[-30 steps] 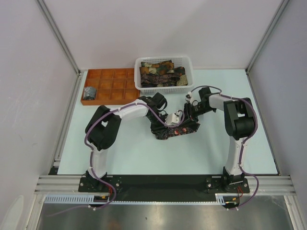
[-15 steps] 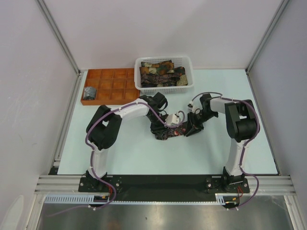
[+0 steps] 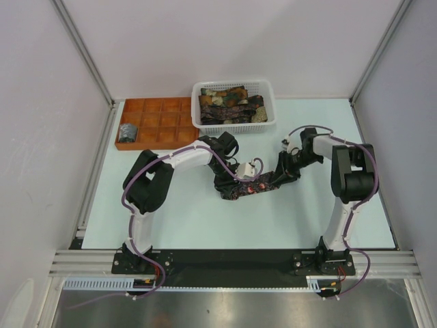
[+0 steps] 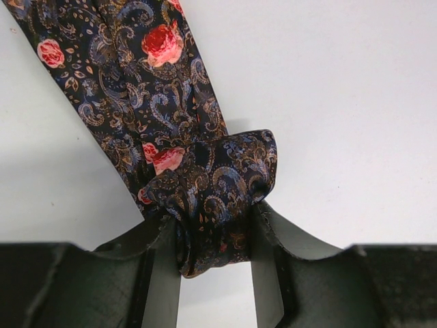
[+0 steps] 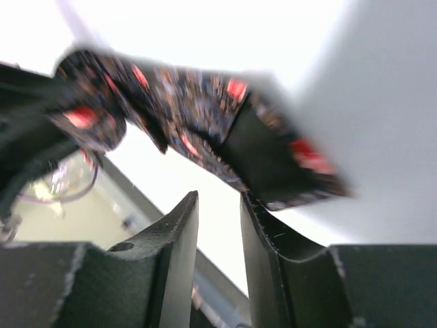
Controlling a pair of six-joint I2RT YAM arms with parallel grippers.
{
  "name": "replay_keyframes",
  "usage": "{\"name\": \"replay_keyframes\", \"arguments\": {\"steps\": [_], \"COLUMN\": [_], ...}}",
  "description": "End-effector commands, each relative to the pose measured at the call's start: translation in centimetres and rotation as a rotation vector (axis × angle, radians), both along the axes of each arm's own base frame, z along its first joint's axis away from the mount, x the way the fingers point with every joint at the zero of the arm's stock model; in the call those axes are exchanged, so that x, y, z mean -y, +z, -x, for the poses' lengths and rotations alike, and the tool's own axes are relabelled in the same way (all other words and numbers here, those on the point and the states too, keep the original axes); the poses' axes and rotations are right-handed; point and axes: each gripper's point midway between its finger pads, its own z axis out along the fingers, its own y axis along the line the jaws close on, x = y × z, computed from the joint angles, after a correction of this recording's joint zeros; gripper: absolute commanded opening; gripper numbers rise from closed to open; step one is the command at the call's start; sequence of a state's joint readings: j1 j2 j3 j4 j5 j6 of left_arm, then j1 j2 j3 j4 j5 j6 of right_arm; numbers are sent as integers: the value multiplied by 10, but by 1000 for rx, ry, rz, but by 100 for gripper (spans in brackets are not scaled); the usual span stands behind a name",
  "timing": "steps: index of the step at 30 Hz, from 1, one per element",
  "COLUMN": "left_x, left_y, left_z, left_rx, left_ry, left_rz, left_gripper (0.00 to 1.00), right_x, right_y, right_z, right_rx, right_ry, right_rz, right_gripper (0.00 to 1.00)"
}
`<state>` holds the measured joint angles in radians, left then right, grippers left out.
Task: Roll the ties
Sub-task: Roll the tie at the center of the board.
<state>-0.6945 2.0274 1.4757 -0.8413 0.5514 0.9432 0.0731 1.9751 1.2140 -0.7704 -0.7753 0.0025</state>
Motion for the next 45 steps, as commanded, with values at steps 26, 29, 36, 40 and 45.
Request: {"name": "replay_keyframes", "arguments": {"steps": [26, 29, 36, 40, 45], "left_x": [6, 8, 15, 14, 9], "left_y": [7, 11, 15, 13, -3], "left_z": [3, 2, -5, -6, -4], "left_rx": [-10, -6, 40, 56, 48], "left_ry": [25, 42, 77, 71, 45], "left_rz": [39, 46, 93, 81, 20], "left_gripper": [22, 22, 20, 20, 20], "right_x": [34, 45, 59, 65, 59], "right_y": [-24, -16, -14, -20, 1], "right_z": [35, 38, 27, 21, 4], "right_rx": [99, 104, 113, 121, 152], "right_ry": [204, 195, 168, 160, 107], "right_rz": [344, 360, 391, 406, 316], "right_gripper": [0, 0, 0, 0, 29]}}
